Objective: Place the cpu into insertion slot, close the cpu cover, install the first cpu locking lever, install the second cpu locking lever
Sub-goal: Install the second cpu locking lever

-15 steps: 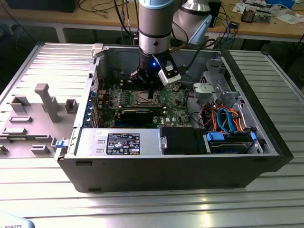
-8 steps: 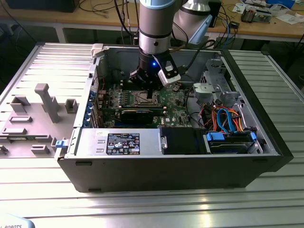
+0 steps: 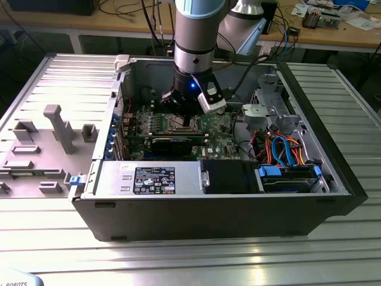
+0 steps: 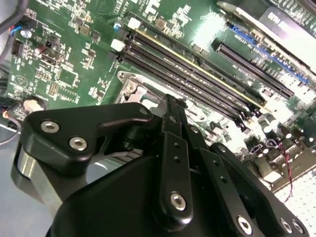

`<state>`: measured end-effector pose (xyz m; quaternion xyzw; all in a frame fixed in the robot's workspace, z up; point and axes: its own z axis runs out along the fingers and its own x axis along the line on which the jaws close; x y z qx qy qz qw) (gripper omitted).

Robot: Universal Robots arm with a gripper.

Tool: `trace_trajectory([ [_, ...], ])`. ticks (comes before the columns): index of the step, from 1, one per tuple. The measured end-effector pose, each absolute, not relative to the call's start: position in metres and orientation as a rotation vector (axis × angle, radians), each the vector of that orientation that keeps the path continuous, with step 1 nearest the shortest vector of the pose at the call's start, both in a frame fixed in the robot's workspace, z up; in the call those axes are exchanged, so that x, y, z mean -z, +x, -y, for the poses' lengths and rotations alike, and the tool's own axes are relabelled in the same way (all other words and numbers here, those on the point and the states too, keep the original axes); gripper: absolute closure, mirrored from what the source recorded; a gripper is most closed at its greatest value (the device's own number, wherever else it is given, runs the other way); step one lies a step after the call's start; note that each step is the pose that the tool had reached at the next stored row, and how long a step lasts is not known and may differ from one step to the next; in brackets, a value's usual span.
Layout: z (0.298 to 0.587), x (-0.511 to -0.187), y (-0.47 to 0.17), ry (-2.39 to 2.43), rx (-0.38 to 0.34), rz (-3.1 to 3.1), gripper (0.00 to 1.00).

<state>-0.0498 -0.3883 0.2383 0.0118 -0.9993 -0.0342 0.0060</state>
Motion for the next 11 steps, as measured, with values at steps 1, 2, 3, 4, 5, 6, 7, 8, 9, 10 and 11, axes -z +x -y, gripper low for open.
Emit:
trace_trajectory([
  [1, 0.388, -0.238, -0.051, 0.044, 0.107, 3.127, 0.89],
  [2, 0.388, -0.238, -0.052, 0.045, 0.107, 3.127, 0.89],
  [3, 0.388, -0.238, -0.054, 0.045, 0.107, 3.127, 0.89],
  [4, 0.389, -0.237, -0.057, 0.045, 0.108, 3.127, 0.89],
  [5, 0.389, -0.237, -0.058, 0.045, 0.108, 3.127, 0.89],
  [6, 0.389, -0.237, -0.059, 0.045, 0.108, 3.126, 0.89],
  [7, 0.390, -0.237, -0.060, 0.045, 0.108, 3.125, 0.89],
  [8, 0.391, -0.236, -0.061, 0.045, 0.110, 3.125, 0.89],
  [9, 0.392, -0.236, -0.062, 0.045, 0.112, 3.125, 0.89],
  [10, 0.393, -0.236, -0.064, 0.045, 0.116, 3.125, 0.89],
  [11, 0.393, -0.235, -0.066, 0.045, 0.120, 3.125, 0.89],
])
